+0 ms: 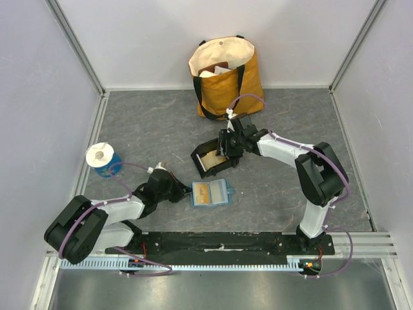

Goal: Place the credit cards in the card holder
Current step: Pick up the credit card from the storage box.

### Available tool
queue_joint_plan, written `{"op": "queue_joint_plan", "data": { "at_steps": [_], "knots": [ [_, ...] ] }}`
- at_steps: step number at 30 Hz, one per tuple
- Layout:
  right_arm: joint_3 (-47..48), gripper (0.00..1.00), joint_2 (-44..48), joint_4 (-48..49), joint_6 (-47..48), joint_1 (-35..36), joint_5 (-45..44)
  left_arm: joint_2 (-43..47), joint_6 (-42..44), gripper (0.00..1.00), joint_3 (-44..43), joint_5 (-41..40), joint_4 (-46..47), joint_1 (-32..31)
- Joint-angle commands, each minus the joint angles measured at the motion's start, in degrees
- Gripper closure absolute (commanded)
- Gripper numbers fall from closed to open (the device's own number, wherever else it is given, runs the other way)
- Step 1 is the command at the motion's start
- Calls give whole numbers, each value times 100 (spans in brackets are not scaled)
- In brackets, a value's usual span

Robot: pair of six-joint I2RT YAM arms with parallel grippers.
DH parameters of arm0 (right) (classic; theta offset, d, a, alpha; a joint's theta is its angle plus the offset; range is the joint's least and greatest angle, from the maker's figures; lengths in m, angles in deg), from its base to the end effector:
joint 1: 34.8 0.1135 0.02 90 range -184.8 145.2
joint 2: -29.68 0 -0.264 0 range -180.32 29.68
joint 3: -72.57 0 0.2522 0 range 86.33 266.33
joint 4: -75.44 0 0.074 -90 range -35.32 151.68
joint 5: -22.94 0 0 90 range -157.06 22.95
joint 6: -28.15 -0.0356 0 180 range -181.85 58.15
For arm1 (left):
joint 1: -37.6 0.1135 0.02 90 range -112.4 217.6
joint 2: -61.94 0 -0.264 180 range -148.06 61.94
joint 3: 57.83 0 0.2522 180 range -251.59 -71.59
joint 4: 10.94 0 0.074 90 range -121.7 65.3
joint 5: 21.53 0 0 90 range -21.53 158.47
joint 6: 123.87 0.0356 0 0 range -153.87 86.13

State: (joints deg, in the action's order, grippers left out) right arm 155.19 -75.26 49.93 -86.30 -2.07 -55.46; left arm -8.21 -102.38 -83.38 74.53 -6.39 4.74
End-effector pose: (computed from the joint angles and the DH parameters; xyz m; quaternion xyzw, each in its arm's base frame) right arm 0.3280 0.2193 0.1921 -0.1033 0.9232 0.2541 0.2691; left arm 0.1606 -0.1082 0.1143 -0.2559 0.8686 -0.3566 0.2301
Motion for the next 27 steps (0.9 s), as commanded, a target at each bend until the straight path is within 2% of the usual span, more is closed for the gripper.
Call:
{"op": "queue_joint_plan", "data": {
  "at_steps": [1,8,19,27],
  "knots": [
    [-110,45,325,-328,458,-170,-53,-130,496,98,37,-325,-706,25],
    [-127,35,317,356,46,-118,1107,-605,663,98,-472,-203,-547,34],
    [154,28,-131,665,-192,278,906,-1088,664,98,-895,-106,-416,43],
    [479,27,-535,648,-183,488,923,-1554,699,98,-1229,9,-275,52]
  ]
}}
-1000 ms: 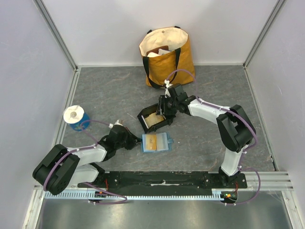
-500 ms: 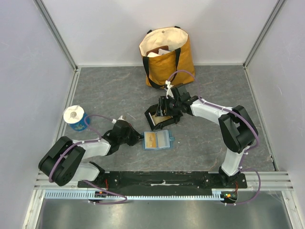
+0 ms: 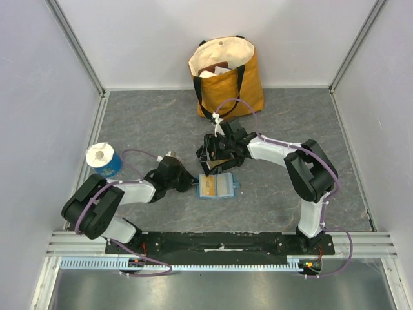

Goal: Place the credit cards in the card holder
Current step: Pick up the credit card from the storage box.

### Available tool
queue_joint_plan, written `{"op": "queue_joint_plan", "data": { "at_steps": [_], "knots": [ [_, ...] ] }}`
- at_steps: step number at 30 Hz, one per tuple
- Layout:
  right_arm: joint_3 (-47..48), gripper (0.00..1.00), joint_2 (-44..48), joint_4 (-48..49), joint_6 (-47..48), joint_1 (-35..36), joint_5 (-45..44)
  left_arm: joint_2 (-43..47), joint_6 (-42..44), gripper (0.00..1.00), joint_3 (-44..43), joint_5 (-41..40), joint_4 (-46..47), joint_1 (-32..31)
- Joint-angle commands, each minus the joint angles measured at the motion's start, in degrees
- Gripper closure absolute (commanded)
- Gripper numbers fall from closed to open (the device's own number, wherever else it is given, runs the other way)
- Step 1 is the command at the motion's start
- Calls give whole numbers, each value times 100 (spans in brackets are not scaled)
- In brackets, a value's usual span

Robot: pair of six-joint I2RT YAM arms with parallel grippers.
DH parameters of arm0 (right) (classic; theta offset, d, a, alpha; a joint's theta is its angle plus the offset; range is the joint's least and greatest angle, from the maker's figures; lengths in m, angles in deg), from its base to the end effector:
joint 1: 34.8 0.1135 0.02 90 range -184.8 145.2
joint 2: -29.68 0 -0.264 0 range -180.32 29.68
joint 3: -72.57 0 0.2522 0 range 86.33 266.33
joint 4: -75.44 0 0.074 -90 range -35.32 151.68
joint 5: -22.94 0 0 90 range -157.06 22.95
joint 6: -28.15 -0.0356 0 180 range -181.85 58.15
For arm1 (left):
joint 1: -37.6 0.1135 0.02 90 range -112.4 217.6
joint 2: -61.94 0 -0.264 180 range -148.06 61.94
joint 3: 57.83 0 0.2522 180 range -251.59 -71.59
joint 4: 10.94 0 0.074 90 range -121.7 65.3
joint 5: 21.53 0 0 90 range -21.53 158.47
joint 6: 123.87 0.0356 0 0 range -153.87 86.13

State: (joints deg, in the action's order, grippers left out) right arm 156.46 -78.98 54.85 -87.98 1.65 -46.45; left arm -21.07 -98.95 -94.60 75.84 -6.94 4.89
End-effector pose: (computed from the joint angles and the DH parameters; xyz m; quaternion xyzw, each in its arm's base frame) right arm 0.3214 0.2530 0.1816 -0.1495 0.9004 0.3355 0.2334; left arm 0.2022 -0.1353 0.1199 -0.2294 0.8836 -0.3430 0.2213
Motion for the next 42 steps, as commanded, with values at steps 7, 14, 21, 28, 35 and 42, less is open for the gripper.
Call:
{"op": "queue_joint_plan", "data": {
  "at_steps": [7,14,21,28,35,42],
  "knots": [
    [423,31,-252,94,20,205,120,-541,399,98,-248,0,-106,54],
    [370,45,-112,33,11,205,234,-691,417,98,-336,106,-27,72],
    [317,58,-50,-46,38,205,234,-726,417,98,-363,132,-9,89],
    [273,62,99,-29,11,196,278,-761,443,98,-380,159,-9,107],
    [256,73,126,-38,3,205,331,-814,452,98,-398,203,-9,116],
    [264,74,126,-29,-15,196,374,-823,470,98,-372,247,-9,124]
  ]
}}
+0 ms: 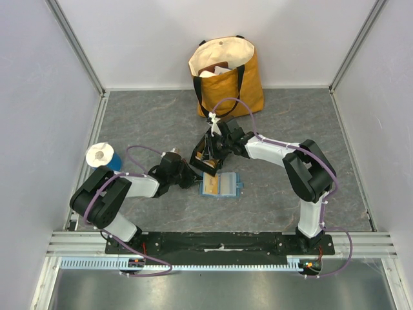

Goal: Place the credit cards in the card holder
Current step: Pick up the credit card from the storage box.

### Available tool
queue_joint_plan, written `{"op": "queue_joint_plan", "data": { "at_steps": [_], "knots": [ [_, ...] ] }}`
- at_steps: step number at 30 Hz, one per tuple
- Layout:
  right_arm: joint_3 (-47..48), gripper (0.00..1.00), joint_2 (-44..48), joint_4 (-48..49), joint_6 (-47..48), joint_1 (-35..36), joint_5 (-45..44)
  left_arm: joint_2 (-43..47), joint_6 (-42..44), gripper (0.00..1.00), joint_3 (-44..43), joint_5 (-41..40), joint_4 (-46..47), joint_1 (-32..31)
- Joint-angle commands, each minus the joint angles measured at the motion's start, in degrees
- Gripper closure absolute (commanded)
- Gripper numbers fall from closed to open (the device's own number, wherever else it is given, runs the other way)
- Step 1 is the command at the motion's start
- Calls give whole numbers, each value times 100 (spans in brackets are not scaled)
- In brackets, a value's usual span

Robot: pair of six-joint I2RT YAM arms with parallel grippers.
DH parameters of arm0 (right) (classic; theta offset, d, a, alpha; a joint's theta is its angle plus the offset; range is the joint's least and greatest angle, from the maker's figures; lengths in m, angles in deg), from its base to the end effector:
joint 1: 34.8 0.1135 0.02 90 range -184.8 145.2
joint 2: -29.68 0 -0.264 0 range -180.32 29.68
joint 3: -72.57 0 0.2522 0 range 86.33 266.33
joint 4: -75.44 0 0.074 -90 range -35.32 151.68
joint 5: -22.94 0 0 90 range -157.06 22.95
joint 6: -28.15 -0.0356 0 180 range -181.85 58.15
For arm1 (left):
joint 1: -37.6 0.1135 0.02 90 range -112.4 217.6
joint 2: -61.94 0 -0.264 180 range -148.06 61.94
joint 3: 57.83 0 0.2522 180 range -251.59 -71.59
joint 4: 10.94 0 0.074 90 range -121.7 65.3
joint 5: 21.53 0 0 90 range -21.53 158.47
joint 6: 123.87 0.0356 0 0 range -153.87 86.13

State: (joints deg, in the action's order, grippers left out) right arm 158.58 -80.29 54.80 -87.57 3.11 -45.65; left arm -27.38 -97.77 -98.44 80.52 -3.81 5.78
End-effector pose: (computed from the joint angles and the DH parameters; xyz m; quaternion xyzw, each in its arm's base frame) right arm 0.3210 0.2664 0.1840 -0.1675 0.8937 0.3455 0.2319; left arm 0.2210 -0.1459 0.1158 -0.2092 0.8836 -0.3666 0.2026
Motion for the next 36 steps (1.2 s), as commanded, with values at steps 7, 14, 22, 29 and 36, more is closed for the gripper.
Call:
{"op": "queue_joint_plan", "data": {
  "at_steps": [7,14,22,29,36],
  "knots": [
    [167,83,283,-7,-83,24,329,-174,343,98,75,-212,-313,43],
    [167,90,336,-7,-92,32,390,-174,352,98,101,-203,-313,44],
    [132,89,406,2,-100,32,548,-147,352,98,93,-177,-313,44],
    [79,86,407,-16,-136,32,750,-191,352,98,75,-151,-313,35],
    [52,80,275,-95,-109,32,882,-209,352,98,75,-124,-313,44]
  ]
}}
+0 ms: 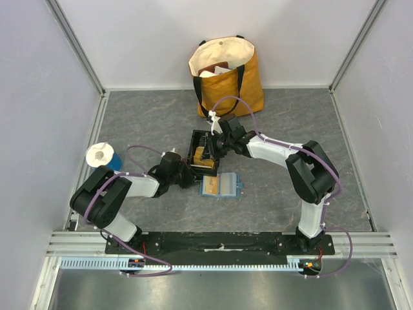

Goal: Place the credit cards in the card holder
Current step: Pick up the credit card from the storage box.

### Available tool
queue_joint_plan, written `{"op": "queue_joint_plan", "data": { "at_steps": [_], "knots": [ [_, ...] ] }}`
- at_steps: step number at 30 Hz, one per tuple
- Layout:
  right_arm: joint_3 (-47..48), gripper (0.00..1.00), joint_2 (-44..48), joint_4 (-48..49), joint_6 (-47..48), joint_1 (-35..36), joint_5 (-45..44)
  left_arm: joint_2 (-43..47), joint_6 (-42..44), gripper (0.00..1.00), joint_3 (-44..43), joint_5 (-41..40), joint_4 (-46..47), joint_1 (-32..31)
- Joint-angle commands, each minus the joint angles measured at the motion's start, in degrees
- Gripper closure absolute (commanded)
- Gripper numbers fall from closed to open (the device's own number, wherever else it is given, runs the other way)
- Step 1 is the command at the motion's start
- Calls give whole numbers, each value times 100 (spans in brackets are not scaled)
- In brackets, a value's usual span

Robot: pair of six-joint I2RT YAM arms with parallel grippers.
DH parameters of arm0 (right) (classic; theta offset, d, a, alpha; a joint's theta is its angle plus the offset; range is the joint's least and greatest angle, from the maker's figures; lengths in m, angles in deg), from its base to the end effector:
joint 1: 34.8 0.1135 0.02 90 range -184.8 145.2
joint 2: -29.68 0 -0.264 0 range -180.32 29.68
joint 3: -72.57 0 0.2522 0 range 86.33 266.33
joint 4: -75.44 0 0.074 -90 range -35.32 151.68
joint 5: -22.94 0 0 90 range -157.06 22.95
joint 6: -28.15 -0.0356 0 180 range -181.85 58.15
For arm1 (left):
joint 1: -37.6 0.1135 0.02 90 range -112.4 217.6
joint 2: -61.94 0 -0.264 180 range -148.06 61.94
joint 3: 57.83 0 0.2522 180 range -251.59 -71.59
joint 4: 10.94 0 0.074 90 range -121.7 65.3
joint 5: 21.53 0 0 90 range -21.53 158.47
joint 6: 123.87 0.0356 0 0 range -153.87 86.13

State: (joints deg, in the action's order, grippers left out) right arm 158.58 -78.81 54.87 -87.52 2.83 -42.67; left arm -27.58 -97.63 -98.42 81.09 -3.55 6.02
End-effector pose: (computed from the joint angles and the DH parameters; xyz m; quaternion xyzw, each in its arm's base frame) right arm 0.3193 0.2647 0.1948 -0.1771 0.8829 0.3692 0.2298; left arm 0.2216 -0.1453 0.1152 -0.2079 0.8834 -0.3691 0.2006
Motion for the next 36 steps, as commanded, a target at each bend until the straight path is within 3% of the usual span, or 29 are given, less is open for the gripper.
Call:
{"op": "queue_joint_plan", "data": {
  "at_steps": [1,7,15,19,30,36],
  "knots": [
    [61,80,117,-127,-122,61,594,-198,347,98,64,-181,-339,11],
    [70,75,65,-189,-87,61,576,-198,347,98,46,-172,-339,11],
    [79,80,21,-172,-96,61,594,-233,383,98,20,-137,-339,28],
    [96,75,12,-163,-96,61,690,-259,374,98,11,-137,-339,11],
    [289,99,12,-303,123,69,-64,-207,418,98,64,-85,-348,20],
    [325,100,336,-347,536,87,-1030,-67,515,98,292,196,-287,20]
  ]
}}
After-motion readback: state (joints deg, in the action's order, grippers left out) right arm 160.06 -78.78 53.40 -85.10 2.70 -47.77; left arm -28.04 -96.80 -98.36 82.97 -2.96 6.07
